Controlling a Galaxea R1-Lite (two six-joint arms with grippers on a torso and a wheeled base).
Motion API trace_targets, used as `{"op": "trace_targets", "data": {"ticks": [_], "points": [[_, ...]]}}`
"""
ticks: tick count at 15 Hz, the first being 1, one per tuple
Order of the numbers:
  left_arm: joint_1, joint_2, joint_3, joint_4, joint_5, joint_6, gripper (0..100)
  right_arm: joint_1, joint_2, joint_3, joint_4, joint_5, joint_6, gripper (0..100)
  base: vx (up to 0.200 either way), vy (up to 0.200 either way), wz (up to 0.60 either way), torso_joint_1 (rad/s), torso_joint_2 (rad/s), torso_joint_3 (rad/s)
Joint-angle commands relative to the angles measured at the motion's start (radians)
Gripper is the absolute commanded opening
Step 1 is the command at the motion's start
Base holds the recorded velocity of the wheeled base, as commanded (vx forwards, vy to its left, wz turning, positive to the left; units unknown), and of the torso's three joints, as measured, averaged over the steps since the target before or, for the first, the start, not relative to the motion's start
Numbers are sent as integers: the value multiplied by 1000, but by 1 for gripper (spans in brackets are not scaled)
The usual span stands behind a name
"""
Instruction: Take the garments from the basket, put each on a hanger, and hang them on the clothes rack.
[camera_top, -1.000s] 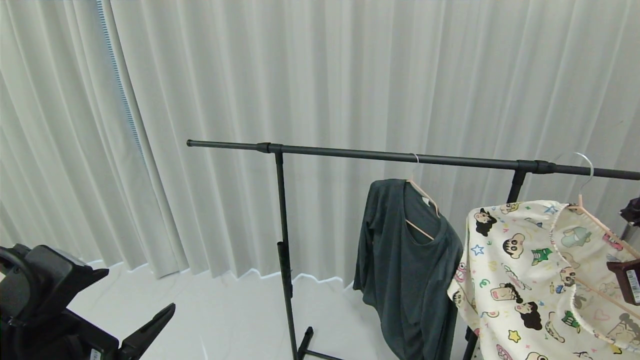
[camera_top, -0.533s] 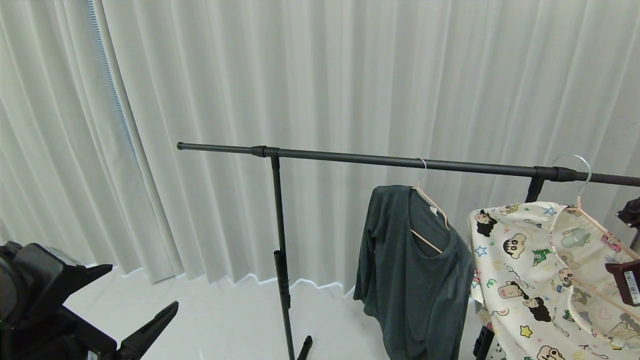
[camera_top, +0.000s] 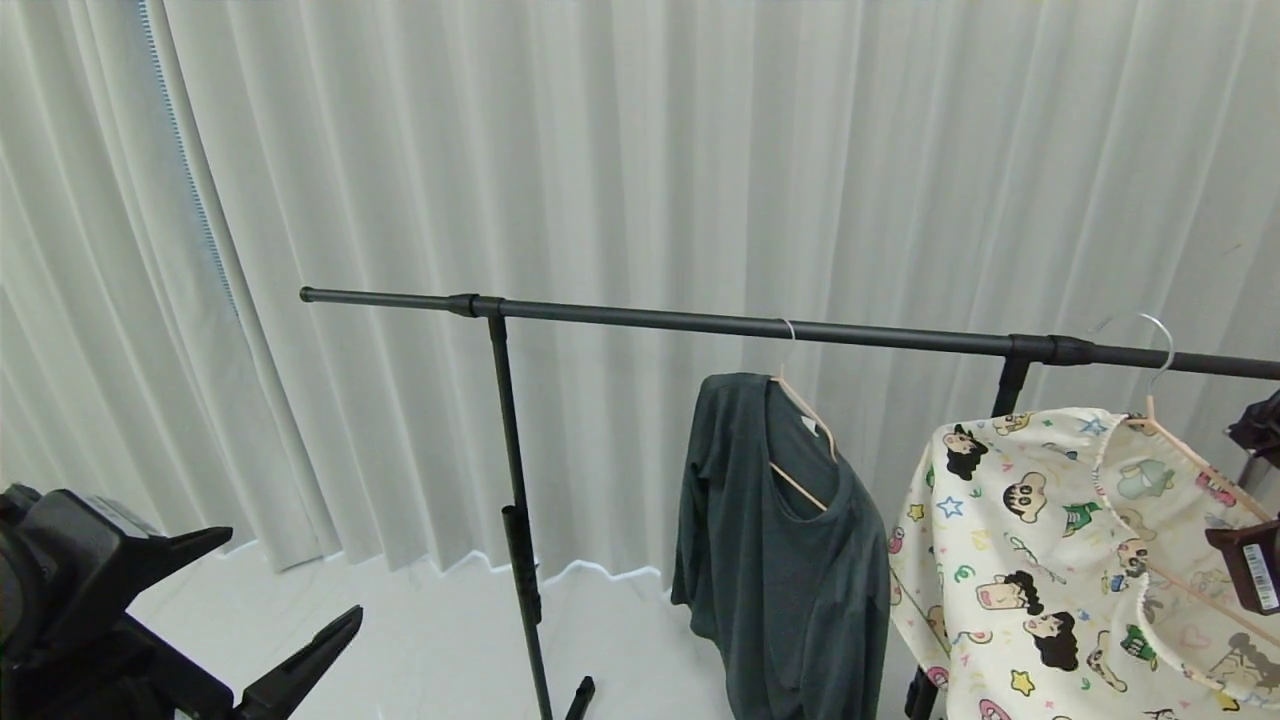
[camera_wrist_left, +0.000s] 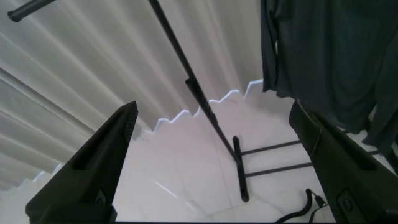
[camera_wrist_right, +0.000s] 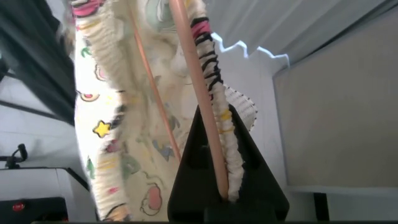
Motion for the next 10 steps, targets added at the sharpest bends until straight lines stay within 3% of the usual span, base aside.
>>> {"op": "trace_targets", "data": {"ticks": [1,4,8,10], "points": [[0,1,1,0,0,-1,100,10,0,-1,0,0,0,0,0,-200,0,7,-2,-2],[0,1,1,0,0,0,100,48,1,1,0,-3,24,0,0,0,0,0,0,0],[0,-1,-2,0,2,-3,100,202,11,3,4,-33,116,0,0,0,0,0,0,0],[0,-1,-2,0,2,-4,100,268,50,-2,-3,-93,159,0,0,0,0,0,0,0]]}}
